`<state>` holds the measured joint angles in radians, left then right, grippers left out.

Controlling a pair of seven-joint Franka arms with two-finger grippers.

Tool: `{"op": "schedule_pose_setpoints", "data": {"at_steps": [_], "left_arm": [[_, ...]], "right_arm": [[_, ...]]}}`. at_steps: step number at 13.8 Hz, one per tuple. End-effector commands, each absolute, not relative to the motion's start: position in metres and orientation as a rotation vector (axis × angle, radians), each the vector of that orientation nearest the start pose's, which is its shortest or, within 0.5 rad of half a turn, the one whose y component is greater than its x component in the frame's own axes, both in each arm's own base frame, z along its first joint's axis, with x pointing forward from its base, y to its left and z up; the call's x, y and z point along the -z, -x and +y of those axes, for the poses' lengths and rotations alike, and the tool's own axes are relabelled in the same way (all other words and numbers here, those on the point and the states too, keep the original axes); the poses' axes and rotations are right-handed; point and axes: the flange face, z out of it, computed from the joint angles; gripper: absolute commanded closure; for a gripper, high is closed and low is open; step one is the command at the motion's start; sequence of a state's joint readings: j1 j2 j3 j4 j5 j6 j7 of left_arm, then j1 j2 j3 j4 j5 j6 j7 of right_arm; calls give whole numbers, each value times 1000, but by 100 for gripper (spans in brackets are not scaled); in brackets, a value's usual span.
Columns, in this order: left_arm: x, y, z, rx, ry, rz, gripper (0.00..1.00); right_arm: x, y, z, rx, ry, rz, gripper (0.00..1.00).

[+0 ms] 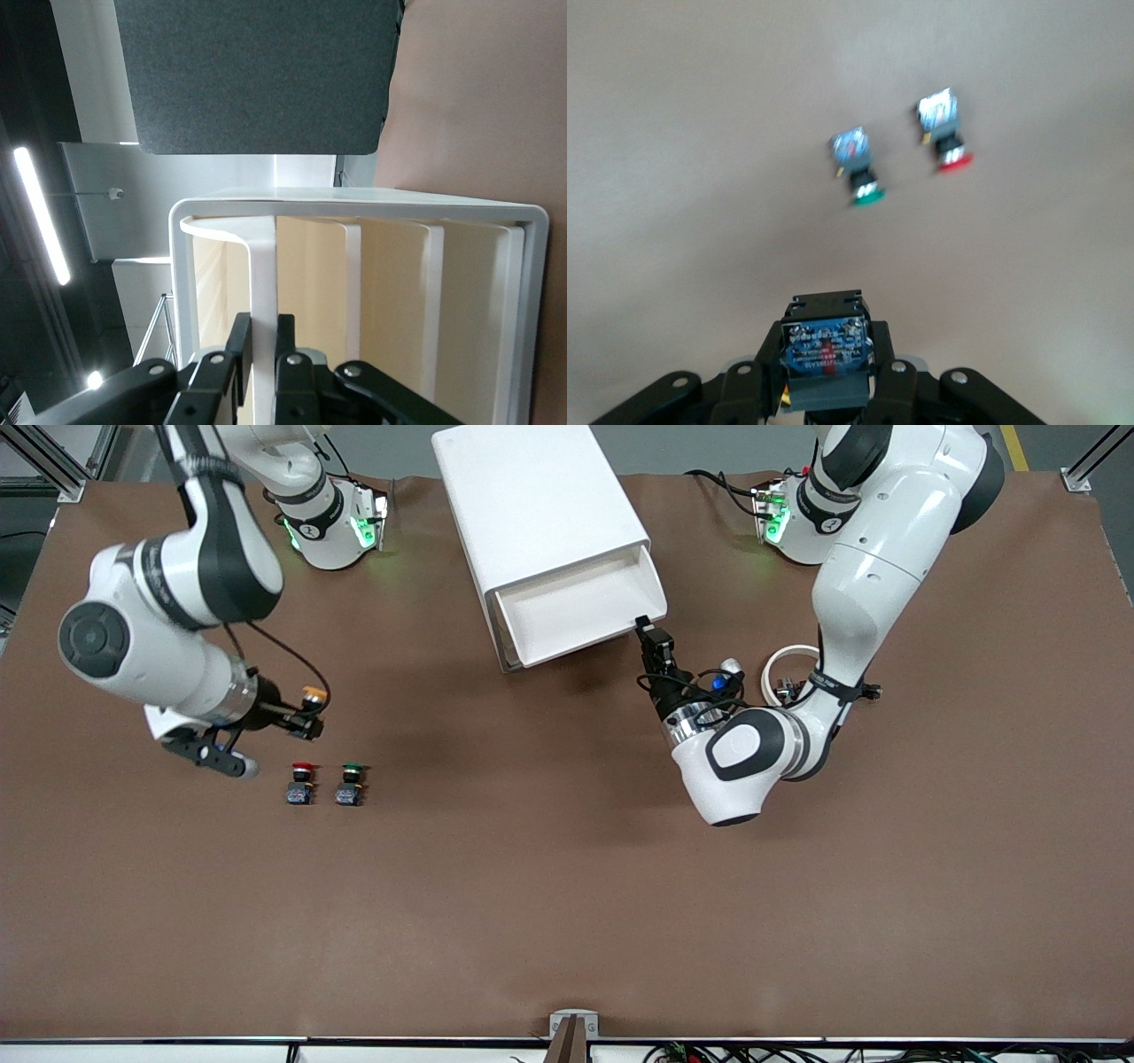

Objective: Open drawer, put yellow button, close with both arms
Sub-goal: 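Lift the yellow button with the right gripper and carry it over the open drawer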

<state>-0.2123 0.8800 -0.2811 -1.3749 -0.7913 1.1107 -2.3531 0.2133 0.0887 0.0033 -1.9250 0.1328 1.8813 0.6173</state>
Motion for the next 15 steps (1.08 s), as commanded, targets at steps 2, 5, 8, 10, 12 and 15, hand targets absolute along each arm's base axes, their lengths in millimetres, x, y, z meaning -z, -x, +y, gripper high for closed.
{"op": "schedule_pose_setpoints", "data": {"at_steps": [2,5,8,10,12,15], "left_arm": [[-244,-538,-307,-1410,1042,-1524,100],[-246,-549,-291,-1429,1031,-1550,100],[-244,-549,-290,-1430,1024,-1550,99],[-244,-548,-291,-1430,1027,-1547,93],[-244,-548,-291,-1433,1023,-1547,37],[-243,-546,-295,-1433,1026,-1539,0]], "right_arm": [[-470,-514,177,-290,2902,893,100],[-477,-481,251,-288,2898,970,100],[-482,-453,315,-244,2864,1036,100],[-500,-443,342,-217,2833,1060,100],[-510,-435,368,-204,2807,1094,100],[-503,-418,411,-170,2789,1094,100]]}}
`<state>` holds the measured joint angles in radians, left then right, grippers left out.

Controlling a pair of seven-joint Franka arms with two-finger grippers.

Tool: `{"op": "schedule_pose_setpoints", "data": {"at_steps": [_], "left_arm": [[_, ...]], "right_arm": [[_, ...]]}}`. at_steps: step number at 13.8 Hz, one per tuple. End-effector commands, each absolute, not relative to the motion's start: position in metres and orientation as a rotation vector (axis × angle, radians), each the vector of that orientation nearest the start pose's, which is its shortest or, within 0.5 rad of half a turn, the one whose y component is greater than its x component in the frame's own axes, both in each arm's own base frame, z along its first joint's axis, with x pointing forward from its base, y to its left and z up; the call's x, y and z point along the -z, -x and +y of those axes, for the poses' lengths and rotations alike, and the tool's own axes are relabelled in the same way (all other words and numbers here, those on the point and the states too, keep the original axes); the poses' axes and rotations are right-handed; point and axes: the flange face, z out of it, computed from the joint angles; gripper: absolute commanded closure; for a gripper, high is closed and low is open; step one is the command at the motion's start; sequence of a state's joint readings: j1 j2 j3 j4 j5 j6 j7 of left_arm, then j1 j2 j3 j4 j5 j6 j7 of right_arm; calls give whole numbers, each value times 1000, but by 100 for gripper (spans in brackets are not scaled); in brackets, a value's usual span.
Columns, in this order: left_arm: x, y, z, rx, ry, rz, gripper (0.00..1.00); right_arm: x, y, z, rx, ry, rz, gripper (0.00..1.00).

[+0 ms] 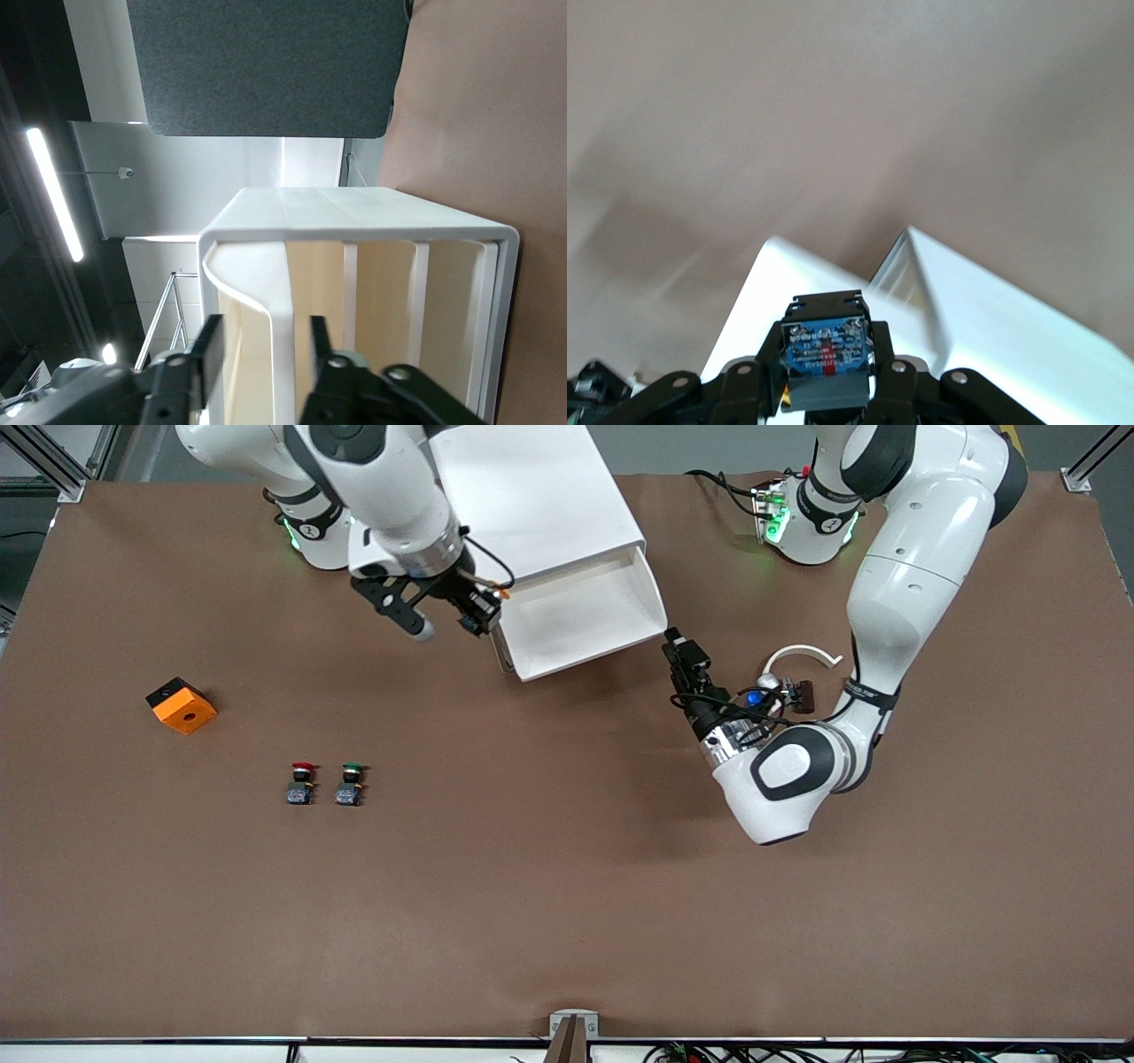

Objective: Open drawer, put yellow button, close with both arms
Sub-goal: 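Lift the yellow button with the right gripper and carry it over the open drawer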

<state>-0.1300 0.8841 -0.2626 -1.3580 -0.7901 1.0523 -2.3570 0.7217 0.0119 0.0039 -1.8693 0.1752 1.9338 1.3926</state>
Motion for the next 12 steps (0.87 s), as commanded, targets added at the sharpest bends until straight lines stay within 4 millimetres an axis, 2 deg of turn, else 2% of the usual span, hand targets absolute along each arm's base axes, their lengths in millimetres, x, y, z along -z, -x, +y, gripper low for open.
{"op": "schedule_pose_setpoints", "data": {"at_steps": [1,5,7,12], "left_arm": [[-243,-545,-296,-1432,1027,-1538,0],[-248,-546,-296,-1434,1052,-1541,0],[-250,-545,-295,-1433,1136,-1526,0],[-271,-550,-280,-1429,1596,-1420,0]], "right_arm": [[-499,-415,419,-158,2784,1086,100],[-478,-410,457,-101,2789,1150,100],[-469,-406,474,-92,2789,1183,100],[-440,-388,509,-20,2819,1223,100]]}}
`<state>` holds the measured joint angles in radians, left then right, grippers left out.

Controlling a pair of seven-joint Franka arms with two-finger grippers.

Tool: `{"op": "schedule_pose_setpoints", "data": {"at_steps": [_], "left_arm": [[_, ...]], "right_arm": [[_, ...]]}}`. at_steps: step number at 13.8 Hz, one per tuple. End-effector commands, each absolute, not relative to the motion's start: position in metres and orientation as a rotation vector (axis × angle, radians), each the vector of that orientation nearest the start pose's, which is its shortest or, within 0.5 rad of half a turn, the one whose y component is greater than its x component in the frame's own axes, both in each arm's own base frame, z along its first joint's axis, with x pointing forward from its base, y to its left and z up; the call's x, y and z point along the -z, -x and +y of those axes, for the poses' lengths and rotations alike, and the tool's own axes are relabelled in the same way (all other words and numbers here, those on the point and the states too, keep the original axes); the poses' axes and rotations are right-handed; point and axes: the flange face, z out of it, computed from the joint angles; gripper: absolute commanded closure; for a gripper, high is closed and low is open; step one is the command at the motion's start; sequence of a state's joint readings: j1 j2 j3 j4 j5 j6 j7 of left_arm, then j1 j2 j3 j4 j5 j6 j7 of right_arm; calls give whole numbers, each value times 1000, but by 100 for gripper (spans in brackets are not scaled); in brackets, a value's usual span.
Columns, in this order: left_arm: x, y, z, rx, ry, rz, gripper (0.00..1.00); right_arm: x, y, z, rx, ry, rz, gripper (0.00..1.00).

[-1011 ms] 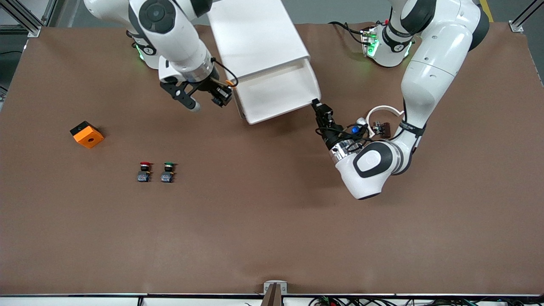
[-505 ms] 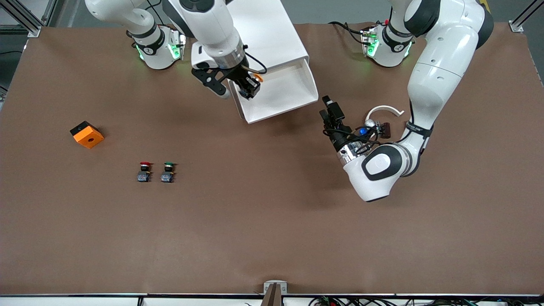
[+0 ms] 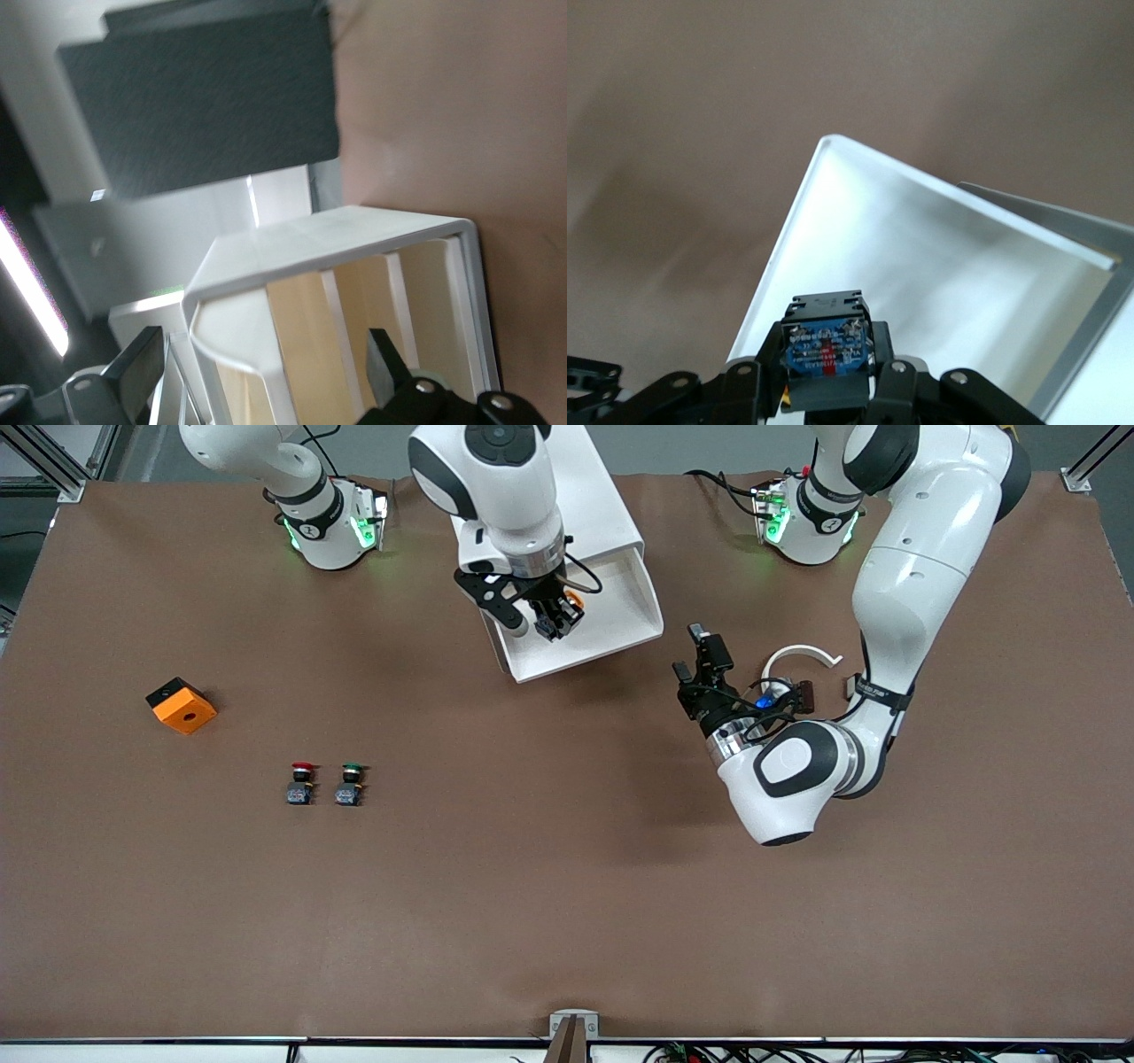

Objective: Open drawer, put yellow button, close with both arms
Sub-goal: 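Lift the yellow button with the right gripper and carry it over the open drawer, then open the right gripper to drop the yellow button into the drawer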

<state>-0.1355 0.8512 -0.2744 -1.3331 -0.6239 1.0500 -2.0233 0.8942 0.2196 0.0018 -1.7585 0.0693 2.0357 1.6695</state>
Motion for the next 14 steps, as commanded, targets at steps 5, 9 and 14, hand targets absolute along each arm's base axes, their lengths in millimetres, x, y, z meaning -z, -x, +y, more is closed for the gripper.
{"op": "schedule_pose_setpoints", "data": {"at_steps": [5,9,14], "left_arm": [[-315,-564,-258,-1374,2062,-1261,0],[-356,-562,-241,-1286,2367,-1017,0],[-394,-552,-247,-1166,2629,-668,0]], "right_arm": [[-429,-383,517,-1,2833,1213,0],[-451,-397,515,17,2815,1171,0],[-497,-461,445,-17,2960,990,0]]}}
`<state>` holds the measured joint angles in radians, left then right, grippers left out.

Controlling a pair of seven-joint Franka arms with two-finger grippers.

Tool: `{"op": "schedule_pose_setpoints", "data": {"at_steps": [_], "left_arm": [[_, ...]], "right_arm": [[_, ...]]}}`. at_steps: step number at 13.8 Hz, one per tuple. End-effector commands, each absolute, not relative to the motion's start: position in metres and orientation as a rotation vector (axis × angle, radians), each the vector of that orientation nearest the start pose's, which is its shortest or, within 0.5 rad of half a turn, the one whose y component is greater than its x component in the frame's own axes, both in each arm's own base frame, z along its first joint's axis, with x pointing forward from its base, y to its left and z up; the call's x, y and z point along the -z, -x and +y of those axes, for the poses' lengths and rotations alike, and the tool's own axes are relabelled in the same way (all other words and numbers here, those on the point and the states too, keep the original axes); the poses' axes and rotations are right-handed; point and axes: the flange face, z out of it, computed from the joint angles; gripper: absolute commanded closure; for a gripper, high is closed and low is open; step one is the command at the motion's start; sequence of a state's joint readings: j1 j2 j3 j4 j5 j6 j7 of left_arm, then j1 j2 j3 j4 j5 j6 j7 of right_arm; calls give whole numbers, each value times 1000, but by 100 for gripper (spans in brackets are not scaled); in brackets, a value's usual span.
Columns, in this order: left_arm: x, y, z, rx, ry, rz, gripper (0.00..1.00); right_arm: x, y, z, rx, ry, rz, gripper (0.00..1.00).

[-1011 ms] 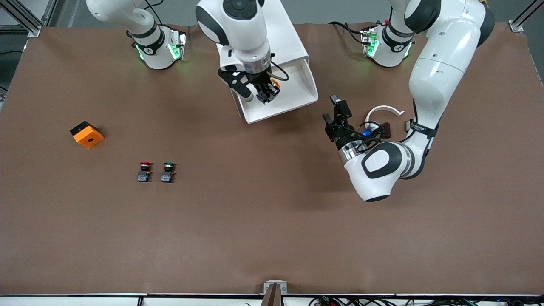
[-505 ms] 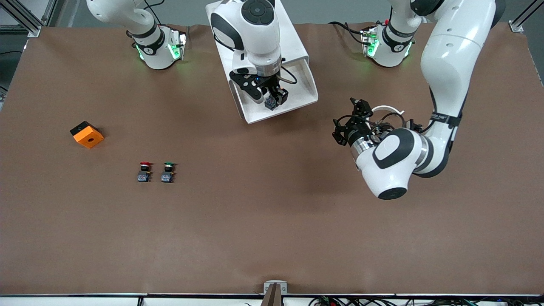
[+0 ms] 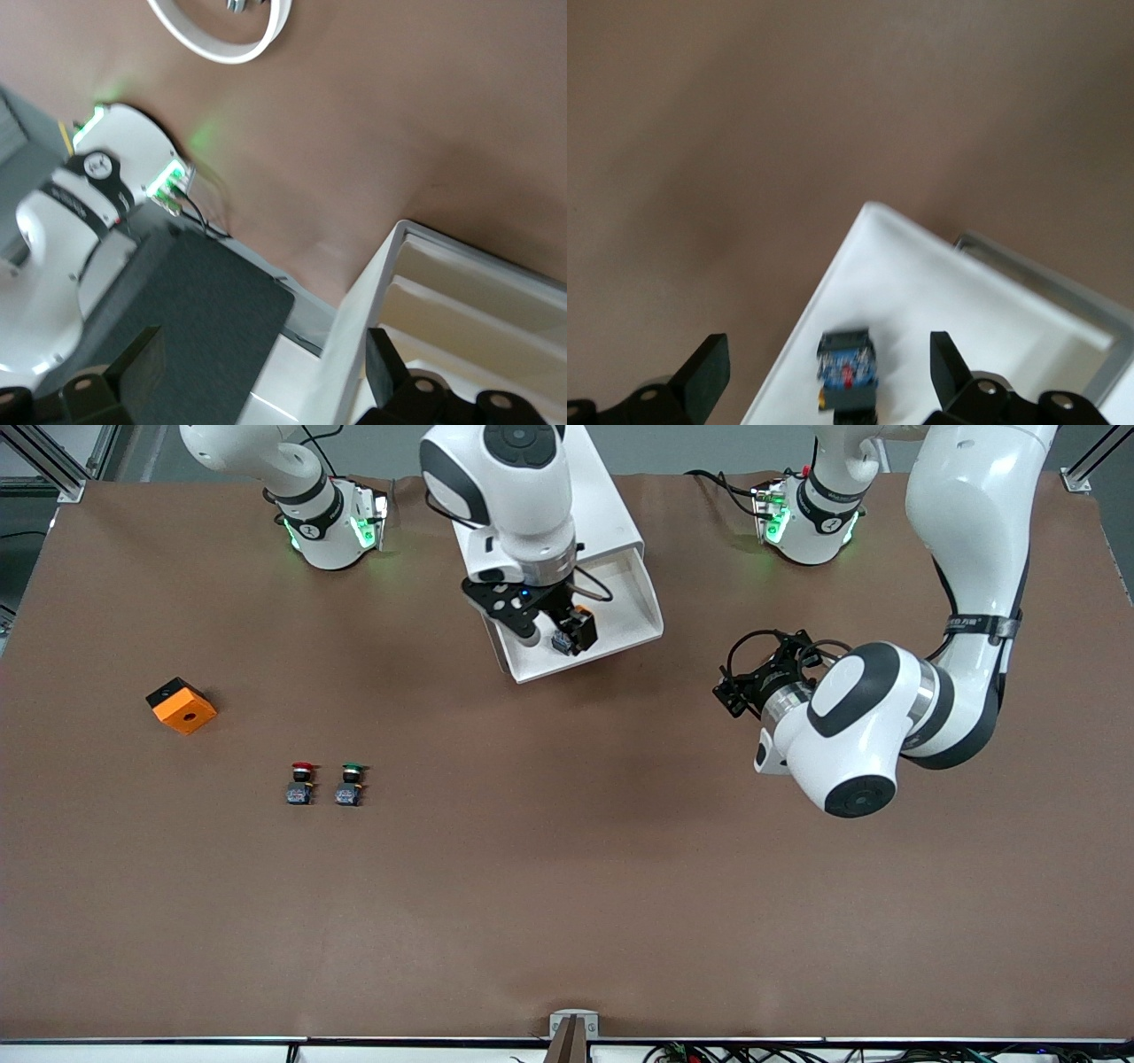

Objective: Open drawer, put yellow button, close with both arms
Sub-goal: 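Open the right gripper to drop the yellow button into the drawer, then push the drawer shut with the left gripper while the right gripper withdraws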

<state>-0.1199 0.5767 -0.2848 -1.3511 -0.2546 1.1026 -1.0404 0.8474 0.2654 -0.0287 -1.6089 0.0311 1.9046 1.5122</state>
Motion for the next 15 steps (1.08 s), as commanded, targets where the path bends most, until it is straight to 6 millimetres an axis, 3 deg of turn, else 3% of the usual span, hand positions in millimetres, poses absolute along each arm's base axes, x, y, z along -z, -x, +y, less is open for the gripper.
{"op": "schedule_pose_setpoints", "data": {"at_steps": [1,3,7,11,13,15], "left_arm": [[-401,-546,-259,-1082,2676,-618,0],[-401,-535,-284,-933,2748,-570,0],[-392,-533,-332,-696,2922,-544,0],[-389,-521,-385,-444,3009,-611,0],[-390,-515,-400,-405,2997,-700,0],[-390,-503,-418,-379,3029,-684,0]], "right_arm": [[-508,-474,426,-21,2978,940,0],[-521,-503,380,-44,3006,863,0],[-540,-539,292,-93,3085,626,0],[-564,-555,207,-139,3119,428,0],[-575,-560,160,-163,3130,306,0],[-580,-567,104,-181,3137,151,0]]}}
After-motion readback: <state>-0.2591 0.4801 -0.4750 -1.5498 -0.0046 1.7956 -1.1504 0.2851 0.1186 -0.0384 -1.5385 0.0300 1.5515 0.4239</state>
